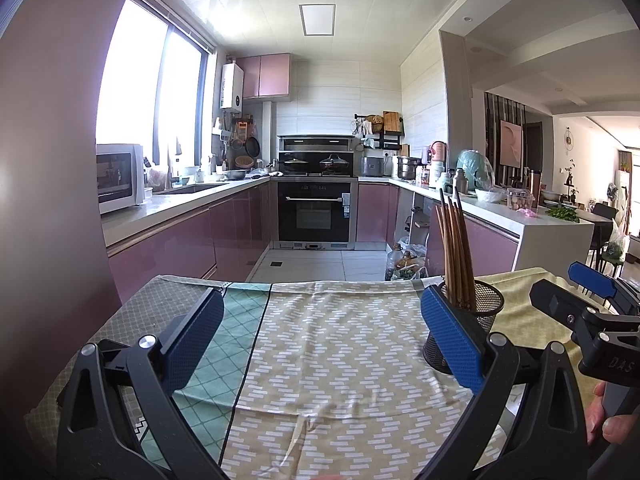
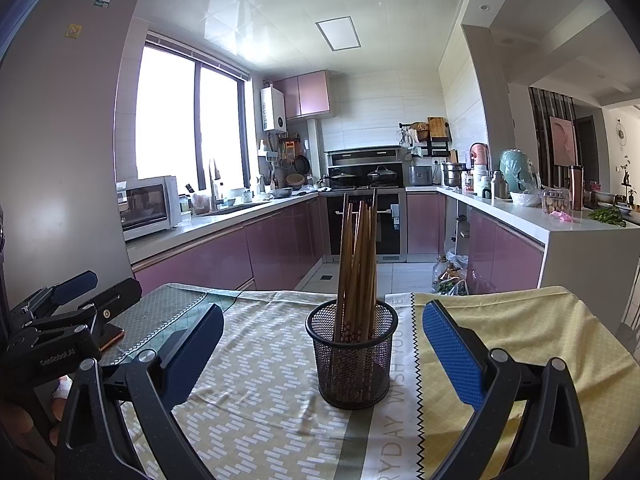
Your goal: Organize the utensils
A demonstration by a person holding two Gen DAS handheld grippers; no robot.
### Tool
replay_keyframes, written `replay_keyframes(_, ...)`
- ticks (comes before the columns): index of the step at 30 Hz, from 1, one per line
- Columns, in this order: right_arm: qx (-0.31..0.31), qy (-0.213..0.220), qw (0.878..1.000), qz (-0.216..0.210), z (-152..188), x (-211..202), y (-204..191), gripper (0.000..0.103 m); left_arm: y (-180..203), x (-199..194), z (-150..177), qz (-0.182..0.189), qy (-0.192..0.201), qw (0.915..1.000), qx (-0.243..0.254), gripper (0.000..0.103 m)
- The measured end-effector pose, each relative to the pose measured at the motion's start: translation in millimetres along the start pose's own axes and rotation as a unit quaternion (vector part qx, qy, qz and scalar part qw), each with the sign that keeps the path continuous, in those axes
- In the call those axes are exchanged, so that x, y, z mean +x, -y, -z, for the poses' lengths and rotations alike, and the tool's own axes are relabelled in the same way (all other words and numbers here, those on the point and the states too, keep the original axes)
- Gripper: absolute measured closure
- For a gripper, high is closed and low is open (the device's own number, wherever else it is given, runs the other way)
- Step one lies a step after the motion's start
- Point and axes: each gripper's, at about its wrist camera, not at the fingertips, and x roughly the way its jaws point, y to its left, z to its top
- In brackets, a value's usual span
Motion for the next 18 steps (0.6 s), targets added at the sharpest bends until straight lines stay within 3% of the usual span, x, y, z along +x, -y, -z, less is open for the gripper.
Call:
replay_keyframes(8, 0.001, -0.005, 1.0, 0.002, 3.0, 2.4, 2.7, 0.006, 5.4, 1.3, 4.7, 0.001, 0.0, 0.9999, 0.013, 0.006)
replay_keyframes(11, 0.0, -0.015, 1.0, 0.012, 4.9, 6.8, 11.3, 0.006, 5.4, 7.5, 7.0, 0.004, -0.016, 0.9997, 0.016, 0.006)
replay_keyframes(15, -0.003, -0.068, 0.996, 0.059, 14.0, 26.5, 40.5, 0.006, -0.2, 26.7, 13.8, -0.001, -0.061, 0.9981, 0.014, 0.006)
replay_keyframes(18, -0.004, -0.134, 0.984, 0.116, 26.0, 51.8, 79.5, 0.006, -12.9, 48.2, 21.9, -0.006, -0.108, 0.9941, 0.007, 0.006)
